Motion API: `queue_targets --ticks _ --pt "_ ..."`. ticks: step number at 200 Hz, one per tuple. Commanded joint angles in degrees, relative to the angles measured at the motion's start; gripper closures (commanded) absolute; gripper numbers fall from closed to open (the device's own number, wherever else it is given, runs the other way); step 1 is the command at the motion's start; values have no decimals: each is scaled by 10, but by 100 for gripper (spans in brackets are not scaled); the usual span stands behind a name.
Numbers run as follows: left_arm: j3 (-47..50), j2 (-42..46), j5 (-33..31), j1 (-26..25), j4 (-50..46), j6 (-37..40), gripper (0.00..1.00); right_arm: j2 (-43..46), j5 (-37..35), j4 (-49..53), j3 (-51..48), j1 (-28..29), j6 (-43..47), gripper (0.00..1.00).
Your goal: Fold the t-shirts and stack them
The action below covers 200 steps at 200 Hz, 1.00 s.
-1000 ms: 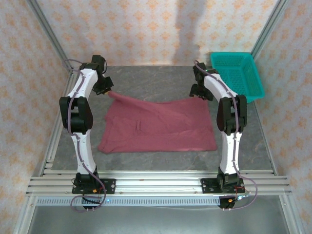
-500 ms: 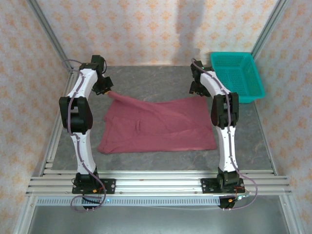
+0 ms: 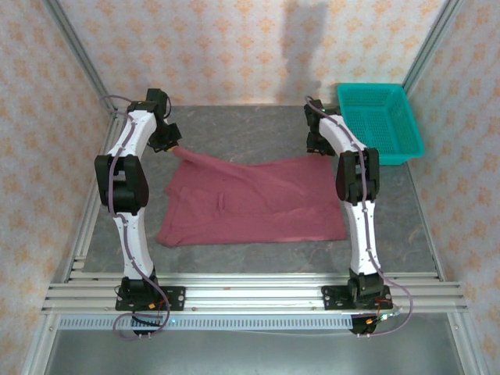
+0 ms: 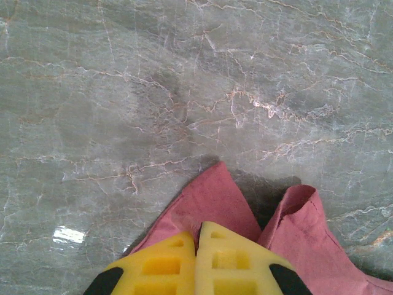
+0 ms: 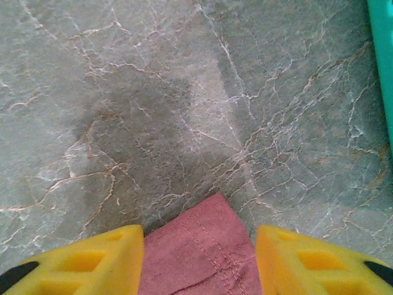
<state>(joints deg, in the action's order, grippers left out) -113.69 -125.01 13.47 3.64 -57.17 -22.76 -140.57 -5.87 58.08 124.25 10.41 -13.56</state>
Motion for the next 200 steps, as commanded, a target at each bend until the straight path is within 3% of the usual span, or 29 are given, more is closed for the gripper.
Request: queue_targets --ticks 1,31,101,200 --pt "6 20 1 1 4 11 100 -18 -17 6 3 -5 -6 54" --pt "6 22 0 0 3 11 100 -24 -21 6 -1 -5 -11 63" --pt "22 38 1 -3 8 15 100 -5 -35 -18 -10 -9 -15 100" --pt "32 69 25 -5 18 19 100 142 -35 -137 -169 -10 -15 100"
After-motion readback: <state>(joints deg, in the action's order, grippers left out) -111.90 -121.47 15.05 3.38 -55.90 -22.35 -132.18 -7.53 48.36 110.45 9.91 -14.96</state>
